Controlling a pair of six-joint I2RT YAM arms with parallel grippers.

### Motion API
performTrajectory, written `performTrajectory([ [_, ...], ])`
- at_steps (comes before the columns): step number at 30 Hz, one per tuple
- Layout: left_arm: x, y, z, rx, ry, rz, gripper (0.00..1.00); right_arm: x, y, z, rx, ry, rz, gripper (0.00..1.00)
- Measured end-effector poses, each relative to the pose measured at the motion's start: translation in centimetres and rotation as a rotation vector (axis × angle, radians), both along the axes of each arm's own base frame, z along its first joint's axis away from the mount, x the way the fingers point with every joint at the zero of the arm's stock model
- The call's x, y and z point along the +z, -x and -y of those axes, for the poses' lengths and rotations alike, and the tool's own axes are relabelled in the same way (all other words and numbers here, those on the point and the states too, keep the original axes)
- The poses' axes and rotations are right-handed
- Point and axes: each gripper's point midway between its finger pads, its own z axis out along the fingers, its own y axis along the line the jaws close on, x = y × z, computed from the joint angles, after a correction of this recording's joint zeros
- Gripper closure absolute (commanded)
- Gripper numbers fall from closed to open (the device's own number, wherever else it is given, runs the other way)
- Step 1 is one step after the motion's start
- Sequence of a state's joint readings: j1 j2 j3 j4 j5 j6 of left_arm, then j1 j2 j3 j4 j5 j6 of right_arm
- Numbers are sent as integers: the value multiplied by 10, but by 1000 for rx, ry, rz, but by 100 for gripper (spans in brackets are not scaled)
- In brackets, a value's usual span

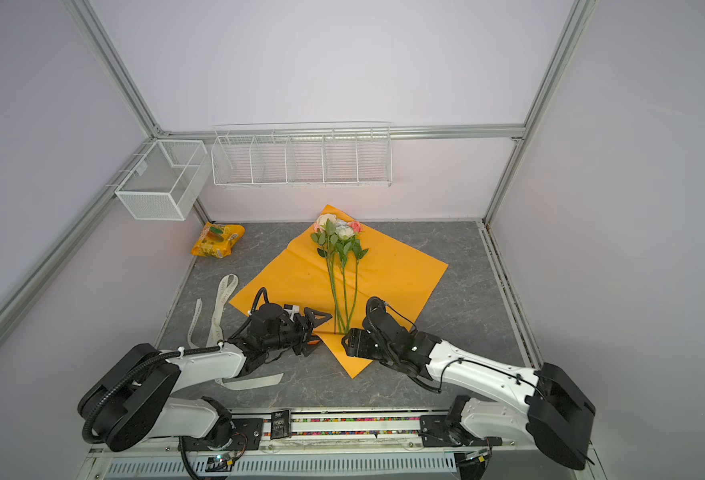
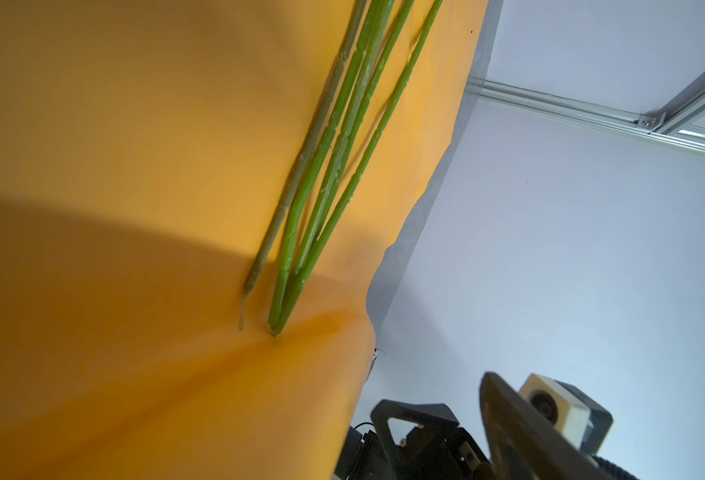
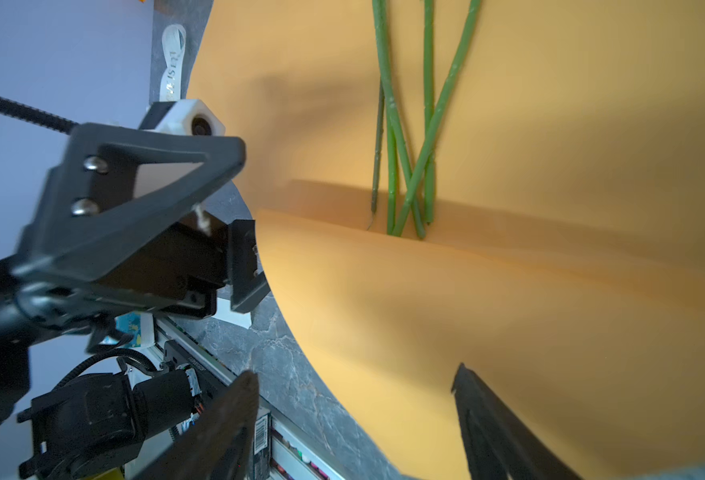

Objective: Tie the bouquet of fake flowers

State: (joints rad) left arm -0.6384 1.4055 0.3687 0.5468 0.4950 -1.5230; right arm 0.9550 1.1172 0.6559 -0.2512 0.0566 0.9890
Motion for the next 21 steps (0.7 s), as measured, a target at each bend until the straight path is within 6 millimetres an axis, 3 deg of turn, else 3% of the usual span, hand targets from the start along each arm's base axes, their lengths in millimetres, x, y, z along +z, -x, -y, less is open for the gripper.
performTrajectory([
  [2, 0, 0, 6, -7, 16, -4, 15, 6, 2, 21, -33, 47, 4, 26],
  [7, 9, -8, 17, -9, 56, 18, 16, 7, 12, 67, -86, 185, 4, 53],
  [10, 16, -13, 19, 3, 74, 34, 17, 14, 18, 81, -73, 199, 38, 59],
  [15, 14, -17, 19, 20, 72, 36, 17, 15, 15, 72, -10, 181, 74, 68],
  [21, 5, -20, 17, 41, 54, 25, 19, -28, -21, 36, 22, 157, -51, 75],
])
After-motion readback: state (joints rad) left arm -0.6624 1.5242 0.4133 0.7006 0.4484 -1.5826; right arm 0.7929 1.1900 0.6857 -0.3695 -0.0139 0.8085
